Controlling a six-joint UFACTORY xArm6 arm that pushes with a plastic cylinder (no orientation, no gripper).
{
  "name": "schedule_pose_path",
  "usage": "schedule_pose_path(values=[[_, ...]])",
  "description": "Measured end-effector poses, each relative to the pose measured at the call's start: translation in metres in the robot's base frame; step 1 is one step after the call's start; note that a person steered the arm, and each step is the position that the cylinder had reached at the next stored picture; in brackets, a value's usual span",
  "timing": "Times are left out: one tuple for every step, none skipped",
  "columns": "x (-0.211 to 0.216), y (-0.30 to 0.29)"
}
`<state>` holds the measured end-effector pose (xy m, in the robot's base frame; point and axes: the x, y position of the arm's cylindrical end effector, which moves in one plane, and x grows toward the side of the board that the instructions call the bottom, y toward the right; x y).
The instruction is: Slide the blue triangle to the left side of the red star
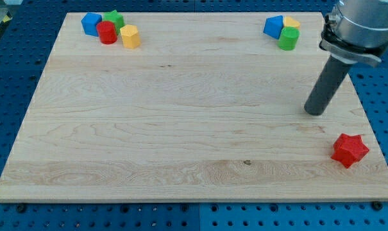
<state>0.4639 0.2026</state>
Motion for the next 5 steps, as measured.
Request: schedule_pose_path(values=[[-0.01,-0.032],[-0.038,-0.072],[-0.077,-0.099],[-0.118,-0.122],[-0.174,-0.124]])
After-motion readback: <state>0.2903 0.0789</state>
